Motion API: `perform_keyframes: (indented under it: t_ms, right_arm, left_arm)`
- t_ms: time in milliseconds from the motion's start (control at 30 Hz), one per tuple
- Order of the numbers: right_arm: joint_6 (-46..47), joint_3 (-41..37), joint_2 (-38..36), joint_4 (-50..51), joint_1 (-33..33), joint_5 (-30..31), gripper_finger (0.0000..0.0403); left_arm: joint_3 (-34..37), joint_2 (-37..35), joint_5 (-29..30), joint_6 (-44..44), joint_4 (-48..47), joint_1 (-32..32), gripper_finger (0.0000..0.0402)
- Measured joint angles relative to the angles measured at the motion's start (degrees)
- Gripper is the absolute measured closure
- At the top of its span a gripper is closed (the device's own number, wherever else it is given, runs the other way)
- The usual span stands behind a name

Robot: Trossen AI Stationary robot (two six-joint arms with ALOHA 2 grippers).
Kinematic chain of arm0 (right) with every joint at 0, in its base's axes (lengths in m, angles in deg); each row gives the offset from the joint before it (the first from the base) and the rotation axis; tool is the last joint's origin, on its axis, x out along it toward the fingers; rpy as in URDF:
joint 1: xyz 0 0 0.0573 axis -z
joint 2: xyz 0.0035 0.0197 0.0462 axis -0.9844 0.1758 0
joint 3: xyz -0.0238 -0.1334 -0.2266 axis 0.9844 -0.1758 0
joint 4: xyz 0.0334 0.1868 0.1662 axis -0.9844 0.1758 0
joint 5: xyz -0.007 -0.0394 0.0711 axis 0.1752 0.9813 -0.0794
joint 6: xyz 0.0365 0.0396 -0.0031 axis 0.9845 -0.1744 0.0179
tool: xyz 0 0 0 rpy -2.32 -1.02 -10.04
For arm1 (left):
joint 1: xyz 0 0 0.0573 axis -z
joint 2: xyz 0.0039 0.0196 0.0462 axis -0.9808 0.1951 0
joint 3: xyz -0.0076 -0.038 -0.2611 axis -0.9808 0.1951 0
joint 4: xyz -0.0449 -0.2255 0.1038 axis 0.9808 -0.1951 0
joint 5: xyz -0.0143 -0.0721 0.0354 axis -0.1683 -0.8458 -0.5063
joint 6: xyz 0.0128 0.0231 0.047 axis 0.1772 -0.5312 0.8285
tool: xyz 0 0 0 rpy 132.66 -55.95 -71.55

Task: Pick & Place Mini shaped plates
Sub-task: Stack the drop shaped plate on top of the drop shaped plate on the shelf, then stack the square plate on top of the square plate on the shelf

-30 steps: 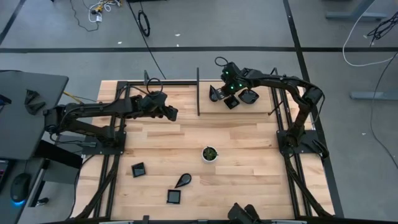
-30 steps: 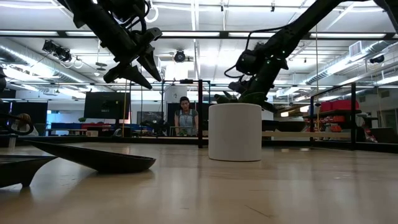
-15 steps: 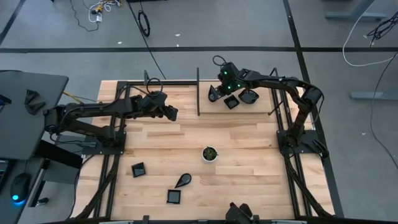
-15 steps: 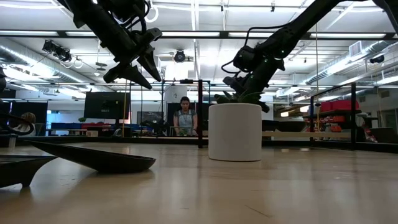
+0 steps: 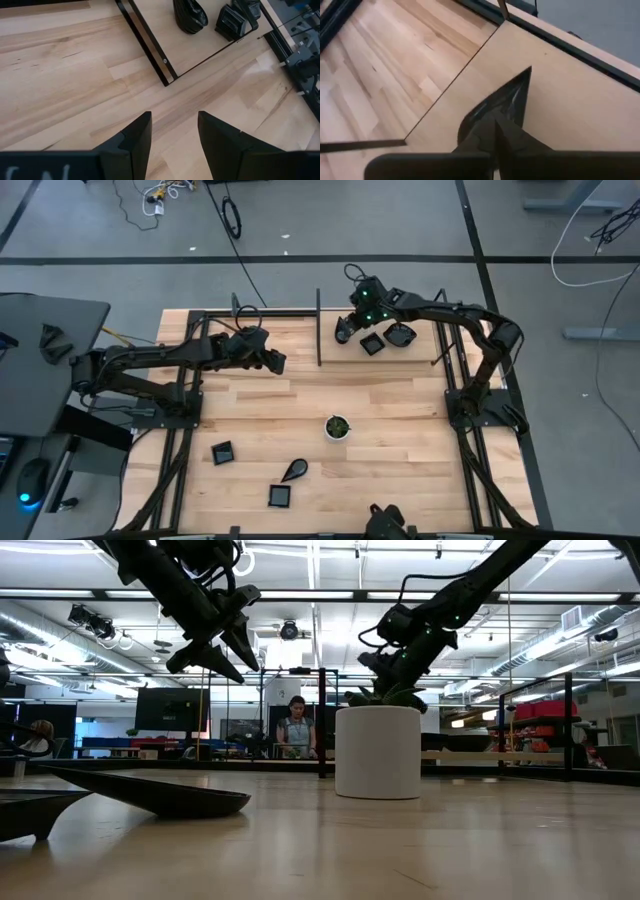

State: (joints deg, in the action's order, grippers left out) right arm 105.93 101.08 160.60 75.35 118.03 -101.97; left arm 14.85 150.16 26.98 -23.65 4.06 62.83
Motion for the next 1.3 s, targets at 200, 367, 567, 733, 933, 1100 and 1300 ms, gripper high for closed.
perform_keyframes:
  t_ms: [200, 367, 567, 733, 933, 1100, 1300]
  right_arm:
    - [2.4, 0.0, -0.9, 7.8, 0.1, 0.5, 0.0399]
    - [2.0, -0.1, 0.8, 7.5, -0.8, 1.6, 0.0399]
    - [2.5, 0.0, 1.0, 5.8, -0.9, 1.6, 0.0399]
    - [2.3, 0.0, 1.8, 5.4, -0.9, 1.6, 0.0399]
    - [1.3, 0.0, 3.1, 3.7, -0.9, 1.1, 0.0399]
    - [1.0, 0.0, 1.8, 3.4, -0.7, 1.6, 0.0399]
    - [0.7, 0.0, 0.7, -0.6, -1.4, -3.4, 0.0399]
  left_arm:
    - [0.0, 0.0, 0.0, -0.1, 0.0, 0.0, 0.0236]
    - [0.0, 0.0, 0.5, 0.0, 0.0, 0.0, 0.0236]
    - [0.0, 0.0, 0.5, 0.0, 0.0, 0.0, 0.0236]
    - [0.0, 0.0, 0.5, 0.1, 0.0, 0.0, 0.0236]
    - [0.0, 0.0, 0.5, 0.1, 0.0, 0.0, 0.0236]
    - [0.0, 0.0, 0.5, 0.0, 0.0, 0.0, 0.0236]
    - [0.0, 0.0, 0.4, 0.0, 0.0, 0.0, 0.0236]
